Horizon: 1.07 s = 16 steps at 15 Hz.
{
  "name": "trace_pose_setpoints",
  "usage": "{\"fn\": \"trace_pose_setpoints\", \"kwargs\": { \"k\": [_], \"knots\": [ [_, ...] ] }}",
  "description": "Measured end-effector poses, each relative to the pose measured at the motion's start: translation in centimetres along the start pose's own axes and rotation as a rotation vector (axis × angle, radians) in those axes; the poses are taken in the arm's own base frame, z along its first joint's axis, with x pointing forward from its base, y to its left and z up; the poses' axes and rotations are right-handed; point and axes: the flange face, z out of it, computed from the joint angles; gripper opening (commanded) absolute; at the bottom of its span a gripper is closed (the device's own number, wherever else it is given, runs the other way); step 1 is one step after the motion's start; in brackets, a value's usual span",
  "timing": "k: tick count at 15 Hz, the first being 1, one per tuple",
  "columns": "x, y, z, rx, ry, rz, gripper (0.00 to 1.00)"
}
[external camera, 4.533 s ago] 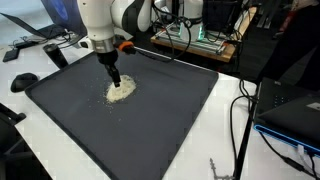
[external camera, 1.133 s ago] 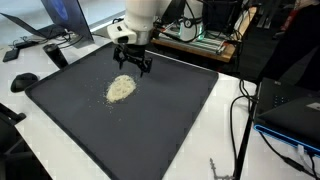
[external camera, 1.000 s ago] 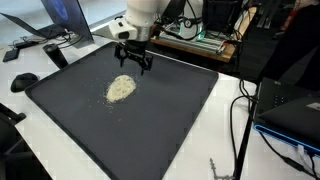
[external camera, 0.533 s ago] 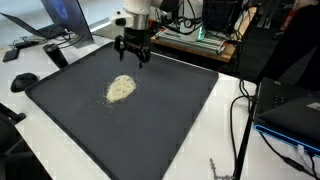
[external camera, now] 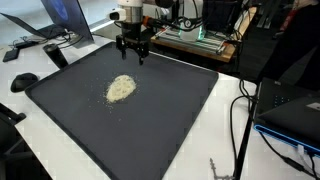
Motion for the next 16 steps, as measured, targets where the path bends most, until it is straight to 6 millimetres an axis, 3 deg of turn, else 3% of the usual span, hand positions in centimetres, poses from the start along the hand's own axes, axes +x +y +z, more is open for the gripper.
{"fn": "trace_pose_setpoints", "kwargs": {
  "k": [7,16],
  "knots": [
    [-0.7,3.3,-0.6,0.124,0.023,0.129,1.00],
    [-2.2,9.5,-0.9,0.230,-0.026,0.288,1.00]
  ]
}}
